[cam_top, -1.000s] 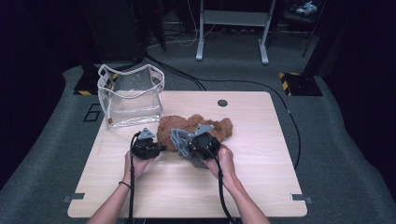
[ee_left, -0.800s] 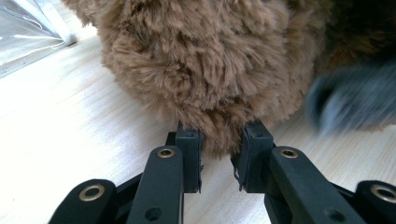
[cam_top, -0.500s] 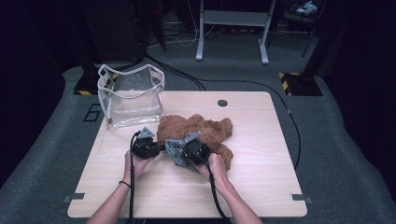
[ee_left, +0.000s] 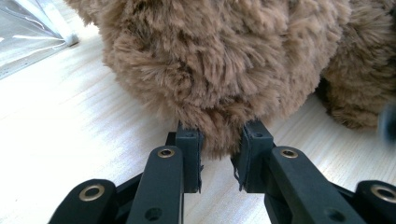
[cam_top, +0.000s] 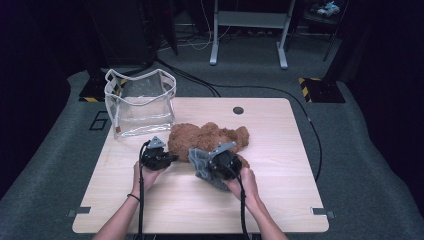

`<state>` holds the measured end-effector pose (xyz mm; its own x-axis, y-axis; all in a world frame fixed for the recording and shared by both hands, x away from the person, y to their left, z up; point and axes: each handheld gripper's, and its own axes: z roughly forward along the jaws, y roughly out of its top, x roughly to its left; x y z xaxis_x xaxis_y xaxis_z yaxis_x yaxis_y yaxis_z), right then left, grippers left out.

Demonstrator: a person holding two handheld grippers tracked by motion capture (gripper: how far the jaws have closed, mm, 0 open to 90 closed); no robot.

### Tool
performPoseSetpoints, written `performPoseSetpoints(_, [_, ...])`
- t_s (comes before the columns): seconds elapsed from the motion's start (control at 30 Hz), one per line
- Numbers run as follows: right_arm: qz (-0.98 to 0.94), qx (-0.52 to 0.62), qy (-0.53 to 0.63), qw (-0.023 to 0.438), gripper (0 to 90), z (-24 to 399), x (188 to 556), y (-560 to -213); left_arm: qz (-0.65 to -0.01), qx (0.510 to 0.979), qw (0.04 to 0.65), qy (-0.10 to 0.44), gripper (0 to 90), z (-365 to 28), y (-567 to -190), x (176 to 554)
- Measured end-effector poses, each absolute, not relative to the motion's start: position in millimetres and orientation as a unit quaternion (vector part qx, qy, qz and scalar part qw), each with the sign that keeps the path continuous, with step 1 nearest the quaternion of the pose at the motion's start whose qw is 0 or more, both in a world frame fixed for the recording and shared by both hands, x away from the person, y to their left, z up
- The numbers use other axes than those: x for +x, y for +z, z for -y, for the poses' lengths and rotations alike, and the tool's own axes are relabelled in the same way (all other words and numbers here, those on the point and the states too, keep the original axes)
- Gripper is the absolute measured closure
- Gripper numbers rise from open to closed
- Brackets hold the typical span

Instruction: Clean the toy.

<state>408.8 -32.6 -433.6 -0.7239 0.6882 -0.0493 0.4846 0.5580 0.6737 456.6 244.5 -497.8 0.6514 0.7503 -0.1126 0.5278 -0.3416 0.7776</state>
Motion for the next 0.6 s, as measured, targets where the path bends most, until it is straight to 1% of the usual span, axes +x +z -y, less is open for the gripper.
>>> performPoseSetpoints(0.13, [-0.844, 0.356, 0.344, 0.206, 73.2, 44.7, 423.3, -416.0, -0.397, 0.808, 0.415, 0.134, 73.8, -244.0, -497.6, 456.9])
performPoseSetpoints(0.17, [-0.843, 0.356, 0.343, 0.213, 73.2, 45.1, 426.9, -415.3, -0.397, 0.808, 0.415, 0.133, 73.8, -244.0, -497.5, 456.9])
performPoseSetpoints(0.2, [-0.842, 0.364, 0.337, 0.21, 73.2, 43.8, 428.5, -416.6, -0.397, 0.808, 0.415, 0.133, 73.9, -244.0, -497.5, 457.0])
performPoseSetpoints(0.27, [-0.85, 0.348, 0.329, 0.219, 73.3, 41.4, 433.8, -424.6, -0.398, 0.807, 0.415, 0.133, 73.8, -244.0, -497.5, 456.9])
performPoseSetpoints(0.4, [-0.858, 0.35, 0.314, 0.209, 73.6, 34.6, 430.7, -447.7, -0.398, 0.81, 0.411, 0.132, 73.9, -244.3, -498.1, 456.8])
performPoseSetpoints(0.6, [-0.864, 0.349, 0.309, 0.19, 73.9, 31.0, 421.9, -464.5, -0.398, 0.81, 0.41, 0.133, 73.9, -244.0, -499.2, 456.0])
